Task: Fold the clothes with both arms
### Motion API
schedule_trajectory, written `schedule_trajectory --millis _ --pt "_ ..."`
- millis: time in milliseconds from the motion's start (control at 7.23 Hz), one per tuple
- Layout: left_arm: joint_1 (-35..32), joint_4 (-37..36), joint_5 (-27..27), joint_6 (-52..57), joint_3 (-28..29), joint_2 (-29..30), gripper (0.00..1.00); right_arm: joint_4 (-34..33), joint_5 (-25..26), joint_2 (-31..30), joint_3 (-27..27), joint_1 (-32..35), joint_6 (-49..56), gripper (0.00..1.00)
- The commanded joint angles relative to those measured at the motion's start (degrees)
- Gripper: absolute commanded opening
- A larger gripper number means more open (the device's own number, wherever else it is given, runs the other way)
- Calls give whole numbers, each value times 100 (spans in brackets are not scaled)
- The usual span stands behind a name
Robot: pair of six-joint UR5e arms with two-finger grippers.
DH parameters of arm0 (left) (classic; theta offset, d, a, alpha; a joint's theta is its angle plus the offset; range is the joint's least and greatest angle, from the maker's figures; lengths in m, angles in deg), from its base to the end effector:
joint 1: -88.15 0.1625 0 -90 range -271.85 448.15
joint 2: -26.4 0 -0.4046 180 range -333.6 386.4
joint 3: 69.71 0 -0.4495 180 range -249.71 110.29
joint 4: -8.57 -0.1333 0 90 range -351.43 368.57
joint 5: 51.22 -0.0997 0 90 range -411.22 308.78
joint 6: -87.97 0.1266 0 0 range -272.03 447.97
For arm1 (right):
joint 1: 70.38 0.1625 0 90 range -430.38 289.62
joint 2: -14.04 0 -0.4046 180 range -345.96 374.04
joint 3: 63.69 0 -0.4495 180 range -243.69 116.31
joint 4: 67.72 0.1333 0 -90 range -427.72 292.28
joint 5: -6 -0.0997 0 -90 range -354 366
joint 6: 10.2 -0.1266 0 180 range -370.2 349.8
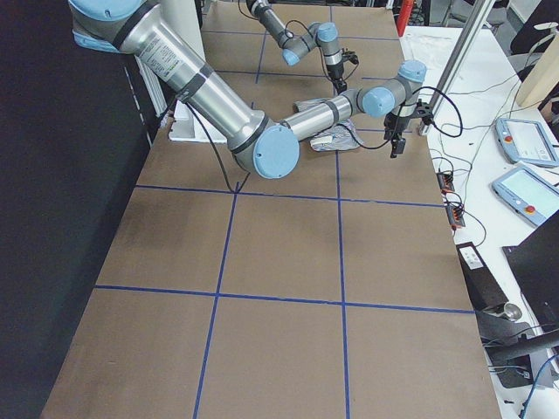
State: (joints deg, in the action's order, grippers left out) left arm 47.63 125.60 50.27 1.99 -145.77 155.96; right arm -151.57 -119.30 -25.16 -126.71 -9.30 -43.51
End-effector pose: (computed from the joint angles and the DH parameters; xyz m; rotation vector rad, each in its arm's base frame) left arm 0.5547 -0.6163 0.2761 0.1766 0.9281 -0.4975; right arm -0.3646 -0.7842 0.2764 0.1223 -0.7762 -0.0885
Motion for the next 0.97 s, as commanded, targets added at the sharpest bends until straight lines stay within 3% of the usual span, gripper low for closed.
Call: schedule_trajectory --millis 0,830 --pt "0 -120 -15 -6 -40 17 42 1 5 0 0 0 -8 100" --pt "44 -128 -24 -15 22 17 33 1 5 -44 0 0 -8 100"
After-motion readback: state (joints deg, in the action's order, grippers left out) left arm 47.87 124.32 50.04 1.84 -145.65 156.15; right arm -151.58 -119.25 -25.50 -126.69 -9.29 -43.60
